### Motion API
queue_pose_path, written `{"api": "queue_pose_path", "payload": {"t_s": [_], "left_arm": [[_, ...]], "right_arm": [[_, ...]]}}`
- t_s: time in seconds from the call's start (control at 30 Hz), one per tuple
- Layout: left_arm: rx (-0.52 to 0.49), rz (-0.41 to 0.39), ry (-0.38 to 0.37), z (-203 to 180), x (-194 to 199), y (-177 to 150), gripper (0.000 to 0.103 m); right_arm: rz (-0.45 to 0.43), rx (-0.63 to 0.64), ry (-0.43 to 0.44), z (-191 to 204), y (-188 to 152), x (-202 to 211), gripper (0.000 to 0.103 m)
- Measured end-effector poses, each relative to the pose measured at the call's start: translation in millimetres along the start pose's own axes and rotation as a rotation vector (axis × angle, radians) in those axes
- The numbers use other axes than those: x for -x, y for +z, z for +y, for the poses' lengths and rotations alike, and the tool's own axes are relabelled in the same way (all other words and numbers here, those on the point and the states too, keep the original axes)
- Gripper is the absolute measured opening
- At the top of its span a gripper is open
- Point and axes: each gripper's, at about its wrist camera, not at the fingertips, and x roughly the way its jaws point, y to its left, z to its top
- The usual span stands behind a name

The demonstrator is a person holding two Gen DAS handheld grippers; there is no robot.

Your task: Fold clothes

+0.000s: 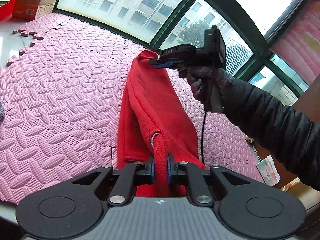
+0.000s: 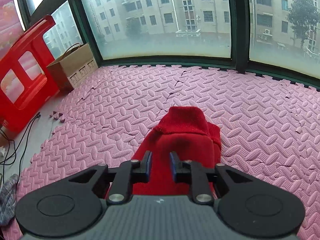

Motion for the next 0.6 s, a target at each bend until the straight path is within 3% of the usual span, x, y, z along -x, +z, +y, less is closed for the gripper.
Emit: {"api": "queue_pose_path", "payload": {"t_s": [0.1, 0.2, 0.3, 0.4, 0.6], "left_arm": [[0.01, 0.012, 0.009, 4, -1, -1, 0.016], [-0.007, 0.006, 0.027, 3, 3, 0, 0.021], [-0.028, -0.002, 0.047, 2, 7, 2, 0.024], [-0.049, -0.01, 0.067, 0, 12, 3, 0.034], [-0.072, -0.024, 0.075, -3, 10, 15, 0.035]], "right_arm": [[0.029, 0.064, -0.051, -3, -16, 6, 0.021], [0.017, 0.045, -0.056, -12, -24, 17, 0.021], [-0.009, 0.034, -0.062, -16, -21, 24, 0.021], [-0.04, 0.014, -0.055, -18, -13, 23, 0.021], [-0.05, -0.01, -0.054, -20, 2, -5, 0.021]]}}
